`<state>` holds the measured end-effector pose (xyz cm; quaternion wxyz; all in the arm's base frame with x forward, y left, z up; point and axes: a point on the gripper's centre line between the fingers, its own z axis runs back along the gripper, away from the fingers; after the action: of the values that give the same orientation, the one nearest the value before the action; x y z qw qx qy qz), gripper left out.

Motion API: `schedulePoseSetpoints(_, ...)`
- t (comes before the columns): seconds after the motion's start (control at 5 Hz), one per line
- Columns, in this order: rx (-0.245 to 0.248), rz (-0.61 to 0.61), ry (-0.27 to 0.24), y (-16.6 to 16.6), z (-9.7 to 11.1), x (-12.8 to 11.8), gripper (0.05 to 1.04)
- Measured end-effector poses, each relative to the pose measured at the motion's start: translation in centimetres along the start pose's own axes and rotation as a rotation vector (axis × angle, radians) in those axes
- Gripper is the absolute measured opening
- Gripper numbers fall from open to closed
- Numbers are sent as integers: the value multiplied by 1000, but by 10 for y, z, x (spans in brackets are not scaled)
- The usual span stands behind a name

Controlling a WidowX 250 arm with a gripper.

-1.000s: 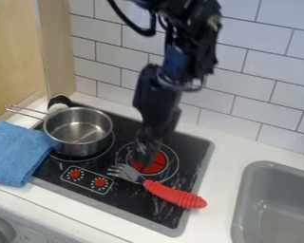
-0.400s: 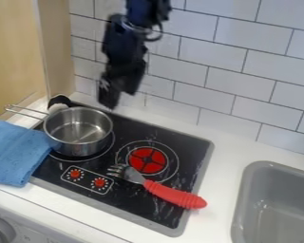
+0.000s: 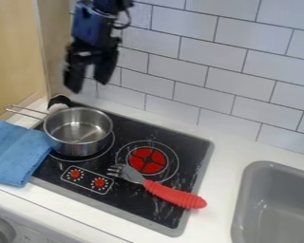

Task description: Move the black and white object to the right stove

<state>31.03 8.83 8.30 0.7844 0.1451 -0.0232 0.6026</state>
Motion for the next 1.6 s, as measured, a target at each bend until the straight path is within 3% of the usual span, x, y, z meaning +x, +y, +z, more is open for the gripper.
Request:
schedulePoseSetpoints(0.2, -1, -162, -53, 5, -4, 21, 999)
schedulePoseSetpoints(0.6, -31, -354, -187, 2, -9, 50, 999)
schedulePoseSetpoints(0.8, -20, -391, -183, -1, -18, 50, 999)
schedulePoseSetpoints(1.2, -91, -415, -157, -15, -44, 41, 999)
schedulePoseSetpoints(1.4, -87, -408, -155, -17, -53, 40, 999)
schedulePoseSetpoints(1.6, -123, -369, -132, -17, -62, 44, 999)
